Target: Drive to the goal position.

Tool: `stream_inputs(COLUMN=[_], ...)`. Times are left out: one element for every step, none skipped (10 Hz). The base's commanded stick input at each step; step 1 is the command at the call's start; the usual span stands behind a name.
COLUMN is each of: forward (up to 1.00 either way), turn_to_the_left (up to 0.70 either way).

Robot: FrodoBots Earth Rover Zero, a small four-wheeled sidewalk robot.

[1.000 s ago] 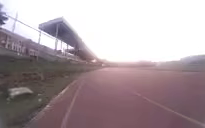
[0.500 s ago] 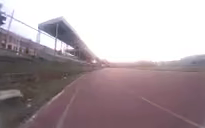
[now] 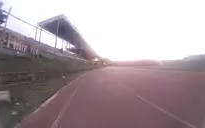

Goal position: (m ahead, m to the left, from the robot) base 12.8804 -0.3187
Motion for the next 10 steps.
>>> stream_inputs(forward=[0.70, 0.70, 0.70, 0.70, 0.70, 0.70, 0.70, 0.70, 0.70, 0.70], turn_to_the_left=[0.00, 0.00, 0.00, 0.00, 0.00, 0.00, 0.00, 0.00, 0.00, 0.00])
